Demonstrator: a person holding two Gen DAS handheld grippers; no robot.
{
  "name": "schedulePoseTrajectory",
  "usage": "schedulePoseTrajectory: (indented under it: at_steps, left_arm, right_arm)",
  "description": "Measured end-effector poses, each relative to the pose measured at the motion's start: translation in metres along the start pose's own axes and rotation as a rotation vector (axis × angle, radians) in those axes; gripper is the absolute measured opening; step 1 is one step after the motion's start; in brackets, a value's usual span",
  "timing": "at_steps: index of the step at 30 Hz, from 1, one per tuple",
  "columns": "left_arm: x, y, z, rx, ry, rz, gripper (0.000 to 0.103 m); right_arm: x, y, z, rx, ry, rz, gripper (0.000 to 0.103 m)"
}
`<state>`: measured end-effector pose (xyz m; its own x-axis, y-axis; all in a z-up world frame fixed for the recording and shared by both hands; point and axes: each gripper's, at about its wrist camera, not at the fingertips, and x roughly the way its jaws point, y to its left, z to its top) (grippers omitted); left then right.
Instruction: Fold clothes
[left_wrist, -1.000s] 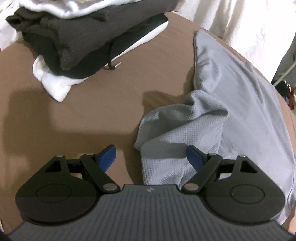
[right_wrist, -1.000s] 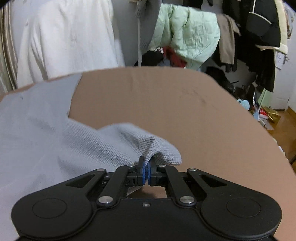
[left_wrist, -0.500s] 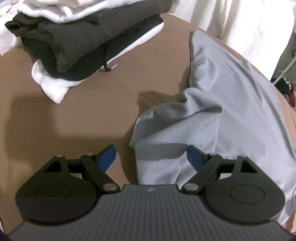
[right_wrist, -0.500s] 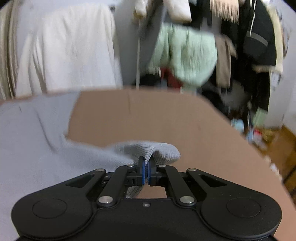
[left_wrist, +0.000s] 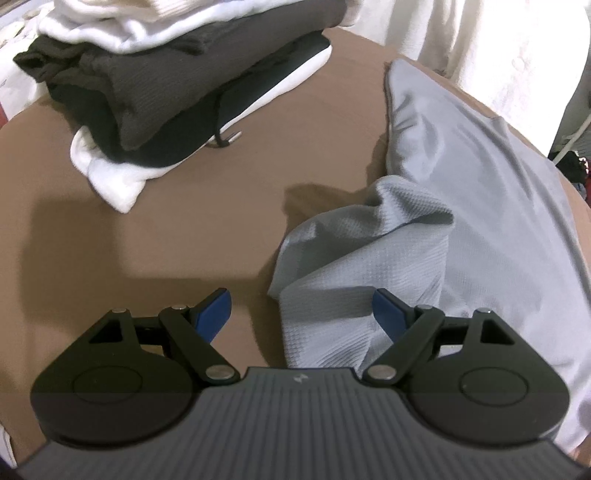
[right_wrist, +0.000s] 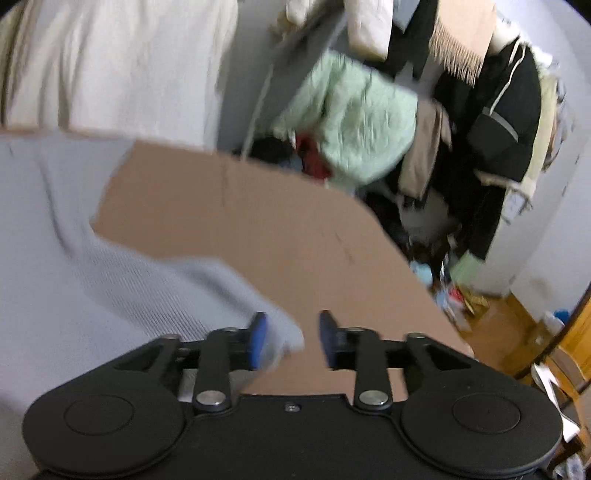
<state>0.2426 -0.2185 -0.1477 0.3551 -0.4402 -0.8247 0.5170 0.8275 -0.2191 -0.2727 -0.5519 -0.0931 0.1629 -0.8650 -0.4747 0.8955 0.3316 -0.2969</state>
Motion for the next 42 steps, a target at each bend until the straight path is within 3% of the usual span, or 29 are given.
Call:
schedulePoseTrajectory:
  at_steps: [2, 4, 8, 11, 12, 14, 16, 17, 18, 19, 22, 23, 25, 29, 32, 34, 37, 39, 42]
  left_arm:
    - [0.000, 0.000, 0.000, -0.001, -0.002, -0.003, 0.084]
    - [0.002, 0.003, 0.001, -0.011, 0.005, -0.026, 0.084]
    - [0.014, 0.005, -0.001, -0.024, 0.055, -0.039, 0.085]
    - [0.028, 0.005, -0.004, -0.030, 0.105, -0.037, 0.090]
    - [0.032, 0.005, -0.005, -0.032, 0.122, -0.036, 0.097]
    - [0.039, 0.002, -0.007, -0.035, 0.129, -0.033, 0.103]
    - [0.043, -0.009, -0.010, -0.015, 0.088, -0.015, 0.090]
    - [0.040, -0.018, -0.011, 0.038, 0.056, 0.005, 0.057]
    - [0.033, -0.026, -0.010, 0.068, 0.018, -0.007, 0.013]
    - [0.022, -0.030, -0.009, 0.066, -0.027, -0.039, 0.007]
    - [-0.034, -0.058, -0.017, 0.124, -0.302, -0.186, 0.007]
    - [-0.043, -0.074, -0.021, 0.175, -0.323, -0.246, 0.007]
    - [-0.055, -0.109, -0.031, 0.286, -0.311, -0.363, 0.009]
    - [-0.020, -0.158, -0.062, 0.357, 0.000, -0.461, 0.023]
    - [0.000, -0.165, -0.077, 0.386, 0.158, -0.484, 0.033]
    - [-0.004, -0.151, -0.071, 0.357, 0.159, -0.504, 0.045]
    - [-0.021, -0.120, -0.054, 0.318, 0.057, -0.477, 0.058]
    - [-0.031, -0.103, -0.042, 0.301, -0.041, -0.409, 0.076]
    - [-0.035, -0.083, -0.029, 0.296, -0.135, -0.272, 0.076]
  right_arm:
    - [-0.016, 0.010, 0.011, 0.004, -0.048, 0.095, 0.051]
    - [-0.026, 0.025, 0.019, -0.008, -0.057, 0.272, 0.053]
    - [-0.043, 0.078, 0.014, -0.047, 0.028, 0.713, 0.053]
    - [-0.061, 0.131, 0.000, -0.091, 0.122, 0.943, 0.053]
    - [-0.067, 0.149, -0.005, -0.106, 0.155, 1.017, 0.053]
    - [-0.081, 0.180, -0.011, -0.199, 0.184, 1.089, 0.053]
    - [-0.096, 0.214, -0.016, -0.328, 0.196, 1.144, 0.054]
    - [-0.102, 0.226, -0.015, -0.375, 0.189, 1.158, 0.054]
    - [-0.108, 0.236, -0.013, -0.417, 0.179, 1.167, 0.054]
    - [-0.114, 0.247, -0.011, -0.459, 0.169, 1.177, 0.054]
    - [-0.124, 0.257, -0.004, -0.452, 0.136, 1.191, 0.061]
    - [-0.125, 0.256, -0.004, -0.432, 0.139, 1.202, 0.062]
    - [-0.127, 0.253, -0.012, -0.408, 0.159, 1.217, 0.062]
    - [-0.116, 0.239, -0.024, -0.326, 0.228, 1.192, 0.062]
    - [-0.104, 0.224, -0.031, -0.235, 0.280, 1.173, 0.062]
    - [-0.102, 0.217, -0.034, -0.210, 0.289, 1.148, 0.062]
    - [-0.100, 0.207, -0.039, -0.201, 0.293, 1.113, 0.062]
    - [-0.095, 0.202, -0.040, -0.204, 0.298, 1.104, 0.062]
    - [-0.087, 0.198, -0.038, -0.207, 0.304, 1.101, 0.062]
